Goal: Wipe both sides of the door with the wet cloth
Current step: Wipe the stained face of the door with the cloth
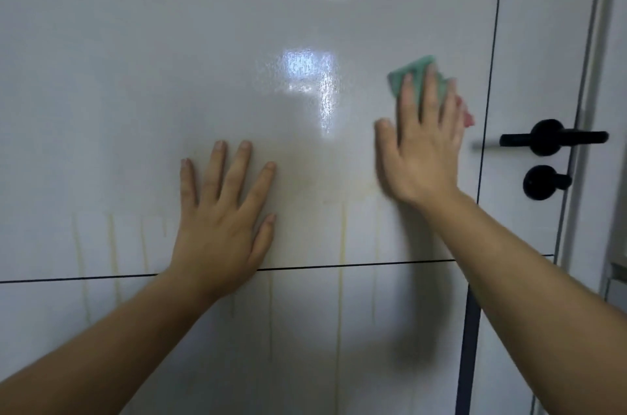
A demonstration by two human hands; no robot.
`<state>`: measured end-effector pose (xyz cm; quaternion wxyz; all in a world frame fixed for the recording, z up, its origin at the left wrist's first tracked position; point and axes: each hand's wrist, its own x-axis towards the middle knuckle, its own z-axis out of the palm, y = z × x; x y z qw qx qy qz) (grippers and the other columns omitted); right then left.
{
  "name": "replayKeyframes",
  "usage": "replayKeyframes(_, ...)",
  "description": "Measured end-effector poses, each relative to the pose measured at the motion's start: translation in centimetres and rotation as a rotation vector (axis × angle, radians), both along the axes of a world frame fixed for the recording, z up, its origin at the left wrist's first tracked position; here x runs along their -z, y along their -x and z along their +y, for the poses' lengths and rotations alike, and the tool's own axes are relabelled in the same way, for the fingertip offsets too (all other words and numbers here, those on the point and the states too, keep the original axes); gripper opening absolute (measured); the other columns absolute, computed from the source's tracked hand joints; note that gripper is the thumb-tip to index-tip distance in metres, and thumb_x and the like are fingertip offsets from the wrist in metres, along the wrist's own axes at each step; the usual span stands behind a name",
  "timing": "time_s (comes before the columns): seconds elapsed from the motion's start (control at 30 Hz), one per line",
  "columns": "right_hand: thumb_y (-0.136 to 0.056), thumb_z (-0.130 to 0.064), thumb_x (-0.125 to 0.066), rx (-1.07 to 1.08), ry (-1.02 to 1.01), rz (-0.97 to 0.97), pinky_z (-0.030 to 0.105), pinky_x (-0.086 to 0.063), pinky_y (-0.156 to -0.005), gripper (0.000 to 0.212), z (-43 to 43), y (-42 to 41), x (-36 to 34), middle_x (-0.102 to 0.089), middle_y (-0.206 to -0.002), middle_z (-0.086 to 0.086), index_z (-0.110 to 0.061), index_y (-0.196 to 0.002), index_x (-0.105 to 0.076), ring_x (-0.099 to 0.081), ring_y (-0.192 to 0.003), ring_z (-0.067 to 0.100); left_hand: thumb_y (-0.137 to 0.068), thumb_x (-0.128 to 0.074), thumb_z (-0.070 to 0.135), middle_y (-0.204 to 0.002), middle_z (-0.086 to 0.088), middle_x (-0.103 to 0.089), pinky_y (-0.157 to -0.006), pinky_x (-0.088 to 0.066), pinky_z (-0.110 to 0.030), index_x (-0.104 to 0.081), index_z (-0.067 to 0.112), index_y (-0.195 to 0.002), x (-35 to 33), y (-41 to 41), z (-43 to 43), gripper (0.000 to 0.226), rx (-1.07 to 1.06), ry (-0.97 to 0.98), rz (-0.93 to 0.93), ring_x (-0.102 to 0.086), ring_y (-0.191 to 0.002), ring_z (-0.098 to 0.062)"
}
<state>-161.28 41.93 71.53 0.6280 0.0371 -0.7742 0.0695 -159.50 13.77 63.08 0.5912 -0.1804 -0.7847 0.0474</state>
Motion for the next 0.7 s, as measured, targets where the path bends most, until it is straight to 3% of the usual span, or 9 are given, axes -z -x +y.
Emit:
replayKeyframes(0.07, -0.105, -0.05, -0.03, -0.011, 0.097, 0.007, 0.056, 0.0, -0.125, 0.07, -0.5, -0.1, 0.3, -0.002, -0.171, 0.012, -0.015, -0.163, -0.013, 0.002, -0.156, 0.04, -0.098, -0.04, 0.042, -0.167, -0.022, -0.021, -0.117, -0.013, -0.073, -0.041, 0.013, -0.155, 0.1, 0.0, 1.2, 0.064, -0.007, 0.023, -0.01, -0.015, -0.155, -0.046)
replayKeyframes(0.23, -0.105, -0.051, -0.035, -0.018, -0.318, -0.065, 0.055, -0.004, -0.126, 0.067, 1.5, -1.1, 7.7, -0.01, -0.17, 0.01, -0.017, -0.162, -0.023, -0.002, -0.157, 0.037, -0.097, -0.041, 0.042, -0.166, -0.023, -0.021, -0.117, -0.012, -0.074, -0.044, 0.011, -0.153, 0.3, 0.1, 1.8, 0.063, -0.011, 0.01, -0.012, -0.015, -0.154, -0.047)
replayKeyframes(0.4, -0.104, -0.051, -0.029, 0.021, 0.062, -0.043, 0.055, -0.002, -0.125, 0.07, 3.9, -0.4, 3.9, -0.001, -0.171, 0.009, -0.017, -0.163, -0.012, 0.004, -0.156, 0.036, -0.097, -0.041, 0.041, -0.167, -0.023, -0.021, -0.118, -0.012, -0.074, -0.042, 0.008, -0.154, 1.2, -0.6, 3.4, 0.066, 0.005, 0.03, 0.006, -0.016, -0.155, -0.045)
replayKeyframes(0.6, -0.105, -0.054, -0.026, 0.028, -0.206, -0.18, 0.055, -0.001, -0.126, 0.069, 5.4, -1.9, 15.6, 0.008, -0.171, 0.006, -0.02, -0.162, -0.009, 0.007, -0.157, 0.036, -0.097, -0.041, 0.042, -0.166, -0.024, -0.023, -0.118, -0.014, -0.072, -0.044, 0.008, -0.153, 2.3, -0.6, 5.7, 0.065, 0.012, 0.043, -0.024, -0.018, -0.154, -0.046)
replayKeyframes(0.7, -0.105, -0.052, -0.026, 0.029, -0.151, -0.131, 0.056, -0.003, -0.125, 0.067, 7.2, -1.0, 13.0, 0.002, -0.171, 0.006, -0.018, -0.162, -0.015, 0.002, -0.157, 0.037, -0.097, -0.042, 0.042, -0.165, -0.026, -0.025, -0.117, -0.015, -0.073, -0.045, 0.008, -0.152, 2.2, -0.4, 5.6, 0.065, 0.012, 0.058, -0.019, -0.019, -0.153, -0.048)
